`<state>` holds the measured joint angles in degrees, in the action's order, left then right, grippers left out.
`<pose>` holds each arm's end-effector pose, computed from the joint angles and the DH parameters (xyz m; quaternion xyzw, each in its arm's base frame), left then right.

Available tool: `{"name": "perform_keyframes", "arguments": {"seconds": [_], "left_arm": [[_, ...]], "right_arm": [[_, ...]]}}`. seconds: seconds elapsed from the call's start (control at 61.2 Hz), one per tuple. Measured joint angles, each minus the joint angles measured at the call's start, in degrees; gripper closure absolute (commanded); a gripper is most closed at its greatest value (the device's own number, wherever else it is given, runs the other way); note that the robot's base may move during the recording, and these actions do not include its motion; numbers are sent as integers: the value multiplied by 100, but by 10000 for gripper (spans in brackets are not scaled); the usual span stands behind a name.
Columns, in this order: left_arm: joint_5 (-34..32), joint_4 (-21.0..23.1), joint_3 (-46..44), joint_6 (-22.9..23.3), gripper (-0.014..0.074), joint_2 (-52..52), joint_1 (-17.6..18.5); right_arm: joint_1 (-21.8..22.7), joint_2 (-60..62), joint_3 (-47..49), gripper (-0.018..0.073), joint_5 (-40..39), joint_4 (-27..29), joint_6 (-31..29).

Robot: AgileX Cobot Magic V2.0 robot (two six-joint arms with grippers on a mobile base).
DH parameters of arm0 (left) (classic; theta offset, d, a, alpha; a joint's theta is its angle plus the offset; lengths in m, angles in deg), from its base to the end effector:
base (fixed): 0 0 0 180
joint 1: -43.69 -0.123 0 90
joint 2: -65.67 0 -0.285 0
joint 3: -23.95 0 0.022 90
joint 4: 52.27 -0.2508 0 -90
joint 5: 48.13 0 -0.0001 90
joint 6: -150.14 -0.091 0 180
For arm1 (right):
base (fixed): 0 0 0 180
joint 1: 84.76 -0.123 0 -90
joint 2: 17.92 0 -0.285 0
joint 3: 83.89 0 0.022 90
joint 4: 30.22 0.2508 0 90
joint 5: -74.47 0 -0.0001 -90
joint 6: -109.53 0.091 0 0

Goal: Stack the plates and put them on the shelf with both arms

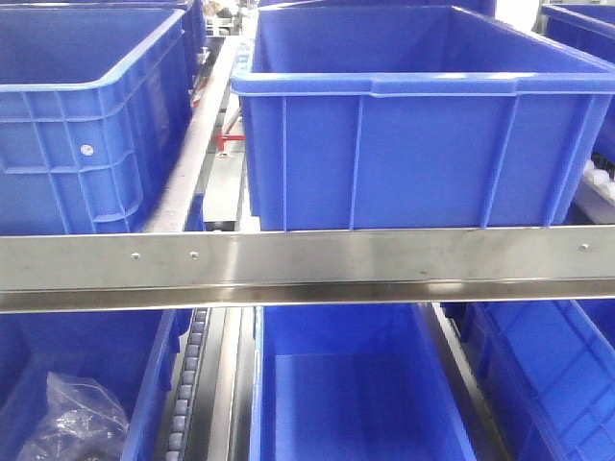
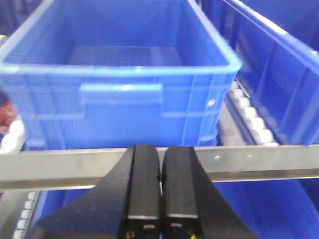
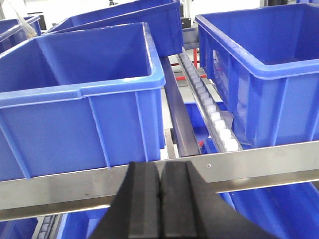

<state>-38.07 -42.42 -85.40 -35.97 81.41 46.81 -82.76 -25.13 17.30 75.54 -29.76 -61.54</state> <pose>0.0648 -0.0063 0.2280 0.0069 0.7449 -0.0502 0.6653 0.0568 -0.0020 0.2026 0.0683 0.6855 0.0468 0.7233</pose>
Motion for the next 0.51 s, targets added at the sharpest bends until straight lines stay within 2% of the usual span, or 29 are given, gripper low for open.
{"name": "perform_keyframes", "arguments": {"seconds": [0.147,0.506], "left_arm": [[0,0,713,0,510,-807,-237],[-76,-38,714,0,510,-830,-312]], "right_arm": [[0,0,0,503,0,0,0],[0,0,0,503,12,0,0]]}}
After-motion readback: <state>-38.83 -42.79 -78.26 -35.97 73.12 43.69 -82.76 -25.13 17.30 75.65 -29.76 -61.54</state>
